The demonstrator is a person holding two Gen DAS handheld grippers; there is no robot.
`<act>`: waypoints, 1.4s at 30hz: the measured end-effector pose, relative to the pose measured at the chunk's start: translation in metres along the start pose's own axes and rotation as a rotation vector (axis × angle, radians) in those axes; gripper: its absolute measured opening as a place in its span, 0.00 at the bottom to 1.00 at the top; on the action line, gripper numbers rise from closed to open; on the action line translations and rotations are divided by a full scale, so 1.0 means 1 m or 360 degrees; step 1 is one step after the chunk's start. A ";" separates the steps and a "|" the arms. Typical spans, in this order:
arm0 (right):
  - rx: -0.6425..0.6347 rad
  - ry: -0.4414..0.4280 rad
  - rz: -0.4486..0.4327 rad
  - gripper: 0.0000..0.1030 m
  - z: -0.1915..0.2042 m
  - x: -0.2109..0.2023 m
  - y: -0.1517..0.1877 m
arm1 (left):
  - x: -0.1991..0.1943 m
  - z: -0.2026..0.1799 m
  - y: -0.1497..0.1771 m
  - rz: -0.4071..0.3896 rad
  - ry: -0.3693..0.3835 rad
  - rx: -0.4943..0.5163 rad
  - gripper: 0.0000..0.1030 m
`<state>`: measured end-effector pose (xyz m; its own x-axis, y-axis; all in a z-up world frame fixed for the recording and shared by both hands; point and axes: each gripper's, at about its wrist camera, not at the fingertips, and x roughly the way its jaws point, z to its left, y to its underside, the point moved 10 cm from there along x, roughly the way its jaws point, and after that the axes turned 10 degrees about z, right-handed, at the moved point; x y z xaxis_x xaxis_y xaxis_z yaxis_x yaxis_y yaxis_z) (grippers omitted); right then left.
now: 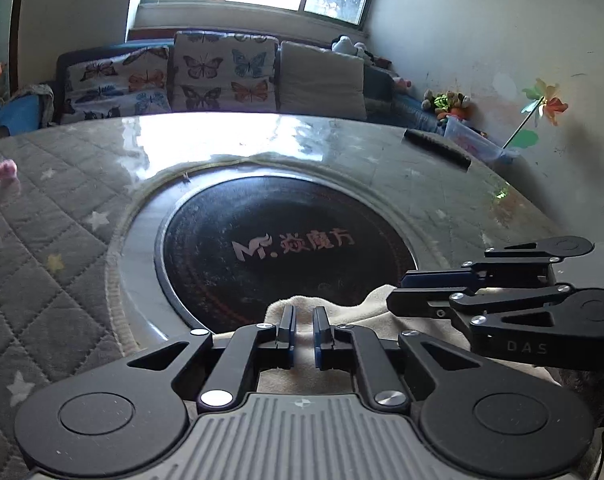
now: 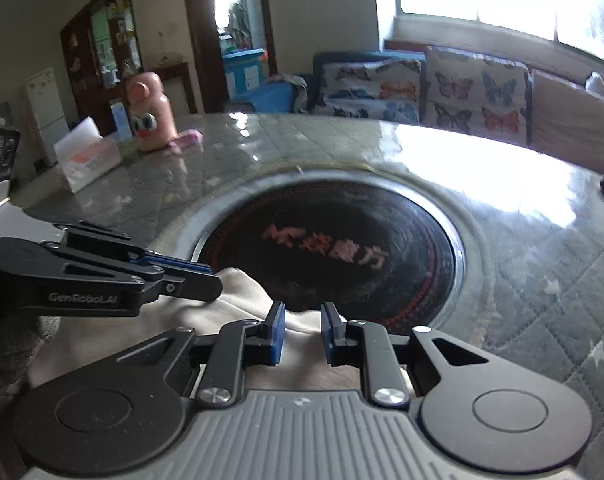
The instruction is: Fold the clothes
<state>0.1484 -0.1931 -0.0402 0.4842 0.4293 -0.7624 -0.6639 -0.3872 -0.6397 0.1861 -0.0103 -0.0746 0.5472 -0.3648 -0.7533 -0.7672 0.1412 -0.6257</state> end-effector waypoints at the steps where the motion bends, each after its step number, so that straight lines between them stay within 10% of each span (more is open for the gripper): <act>1: -0.0022 -0.0009 -0.0018 0.18 0.004 -0.005 0.000 | -0.005 0.000 0.000 -0.0011 0.0007 0.0004 0.09; 31: -0.0766 -0.0264 0.0005 0.22 0.202 -0.005 0.046 | -0.046 0.054 0.041 -0.0004 -0.0102 -0.0075 0.10; 42: -0.0528 -0.0190 -0.0006 0.32 0.152 -0.056 0.063 | -0.077 0.029 0.046 -0.0112 -0.0071 -0.0008 0.18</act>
<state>-0.0074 -0.1182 -0.0231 0.4033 0.5162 -0.7556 -0.4315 -0.6209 -0.6545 0.1190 0.0511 -0.0514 0.6142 -0.3324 -0.7157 -0.7277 0.1122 -0.6767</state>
